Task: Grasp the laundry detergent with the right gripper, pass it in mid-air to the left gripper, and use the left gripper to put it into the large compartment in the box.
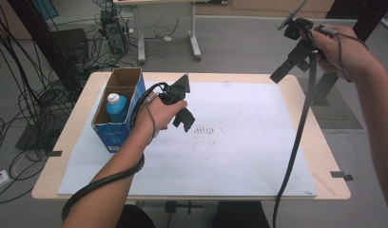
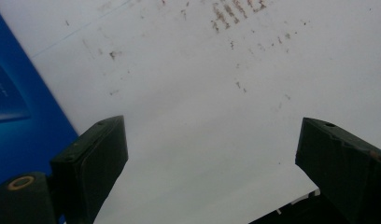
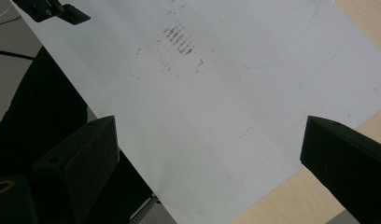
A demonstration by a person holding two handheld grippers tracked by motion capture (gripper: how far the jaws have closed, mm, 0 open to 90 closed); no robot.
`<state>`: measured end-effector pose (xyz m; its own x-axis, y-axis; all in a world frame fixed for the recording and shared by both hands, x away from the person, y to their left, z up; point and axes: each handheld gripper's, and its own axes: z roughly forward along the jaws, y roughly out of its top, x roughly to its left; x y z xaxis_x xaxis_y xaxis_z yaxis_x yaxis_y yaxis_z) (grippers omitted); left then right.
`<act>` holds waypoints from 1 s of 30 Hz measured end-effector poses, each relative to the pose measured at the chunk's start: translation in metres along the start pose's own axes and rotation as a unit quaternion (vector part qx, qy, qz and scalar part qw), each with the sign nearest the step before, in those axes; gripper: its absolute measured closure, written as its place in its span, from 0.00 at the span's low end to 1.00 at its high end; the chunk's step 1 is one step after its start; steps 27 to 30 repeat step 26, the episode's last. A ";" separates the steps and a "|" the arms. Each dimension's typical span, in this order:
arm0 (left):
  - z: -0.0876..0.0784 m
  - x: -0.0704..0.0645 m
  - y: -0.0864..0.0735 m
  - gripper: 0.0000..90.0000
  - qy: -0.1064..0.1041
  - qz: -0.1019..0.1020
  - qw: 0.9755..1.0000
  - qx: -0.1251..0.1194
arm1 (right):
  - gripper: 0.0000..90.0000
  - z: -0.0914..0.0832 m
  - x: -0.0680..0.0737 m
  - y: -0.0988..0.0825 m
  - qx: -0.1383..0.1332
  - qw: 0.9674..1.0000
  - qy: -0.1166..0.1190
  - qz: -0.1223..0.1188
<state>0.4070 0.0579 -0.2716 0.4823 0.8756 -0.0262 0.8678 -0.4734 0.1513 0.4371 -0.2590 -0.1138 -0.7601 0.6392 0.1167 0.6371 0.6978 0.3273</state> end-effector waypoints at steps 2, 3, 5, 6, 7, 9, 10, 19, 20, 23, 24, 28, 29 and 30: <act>0.000 0.000 0.000 0.11 -0.003 -0.002 1.000 -0.001 | 0.05 0.000 0.000 -0.001 0.000 1.000 0.000 -0.002; 0.000 0.000 0.000 0.11 -0.001 -0.001 1.000 -0.002 | 0.05 0.000 0.000 -0.001 -0.001 1.000 0.000 -0.001; -0.001 0.000 0.000 0.11 -0.004 0.000 1.000 -0.001 | 0.05 0.001 0.000 -0.001 0.001 1.000 0.001 0.000; -0.002 0.000 0.000 0.11 -0.002 -0.001 1.000 -0.002 | 0.05 0.002 0.000 -0.001 0.000 1.000 0.000 0.000; -0.002 0.001 0.001 0.11 -0.001 -0.002 1.000 -0.005 | 0.05 0.003 -0.001 -0.001 0.001 1.000 0.000 0.000; -0.002 0.001 0.001 0.11 -0.004 -0.003 1.000 -0.005 | 0.05 0.005 -0.001 -0.001 0.003 1.000 0.001 -0.001; -0.002 0.001 0.001 0.11 0.000 -0.003 1.000 -0.006 | 0.05 0.005 -0.001 -0.001 0.004 1.000 0.000 -0.001; -0.001 0.002 0.001 0.11 -0.003 -0.003 1.000 -0.004 | 0.05 0.011 -0.002 -0.002 0.010 1.000 0.001 0.003; -0.002 0.002 0.001 0.11 -0.004 -0.002 1.000 -0.002 | 0.05 0.012 -0.001 -0.002 0.009 1.000 0.004 0.001; -0.002 0.001 0.000 0.11 -0.007 -0.003 1.000 -0.006 | 0.05 0.012 0.000 -0.003 0.007 1.000 0.003 0.000; -0.002 0.001 0.000 0.11 -0.009 -0.004 1.000 -0.005 | 0.05 0.012 0.000 -0.003 0.007 1.000 0.003 0.000; -0.002 0.000 0.000 0.11 -0.007 -0.003 1.000 -0.006 | 0.05 0.012 -0.001 -0.003 0.006 1.000 0.004 0.001; -0.002 0.000 0.000 0.11 -0.007 -0.003 1.000 -0.006 | 0.05 0.012 -0.001 -0.003 0.006 1.000 0.004 0.001; -0.002 0.000 0.000 0.11 -0.007 -0.003 1.000 -0.006 | 0.05 0.012 -0.001 -0.003 0.006 1.000 0.004 0.001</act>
